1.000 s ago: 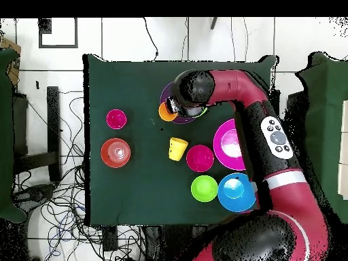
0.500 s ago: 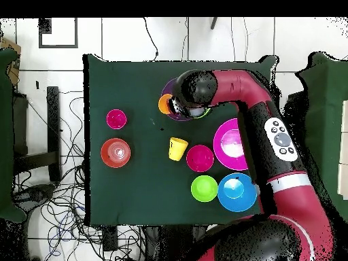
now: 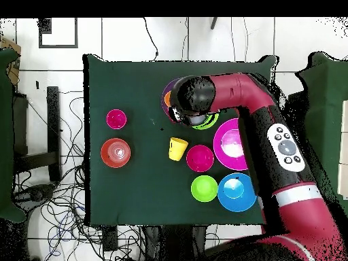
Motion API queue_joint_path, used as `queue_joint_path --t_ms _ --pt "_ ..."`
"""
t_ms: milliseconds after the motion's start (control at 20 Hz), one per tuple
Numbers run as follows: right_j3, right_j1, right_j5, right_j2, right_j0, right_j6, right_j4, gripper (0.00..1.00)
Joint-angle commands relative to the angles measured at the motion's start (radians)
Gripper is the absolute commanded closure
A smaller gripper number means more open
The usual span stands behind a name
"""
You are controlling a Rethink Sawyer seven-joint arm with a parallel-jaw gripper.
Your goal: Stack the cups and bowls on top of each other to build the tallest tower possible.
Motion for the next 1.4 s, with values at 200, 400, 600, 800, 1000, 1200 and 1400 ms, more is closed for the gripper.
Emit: queue_joint_path --t_ms 200,400,600,800,1000,1200,1400 --pt "0.105 -0.234 0.235 -0.082 0.093 0.02 0.044 1.0" --pt "0.093 -0.267 0.307 -0.093 0.145 0.103 0.092 1.0" --pt "0.043 -0.199 0.254 -0.111 0.183 0.137 0.071 1.0" --pt "0.006 -0.136 0.18 -0.148 0.221 0.172 0.045 1.0" --pt "-0.029 -0.078 0.108 -0.18 0.247 0.197 0.013 1.0" --pt "-0.091 -0.028 0.093 -0.234 0.285 0.22 -0.053 1.0" --pt "-0.131 0.003 0.077 -0.264 0.293 0.181 -0.089 1.0"
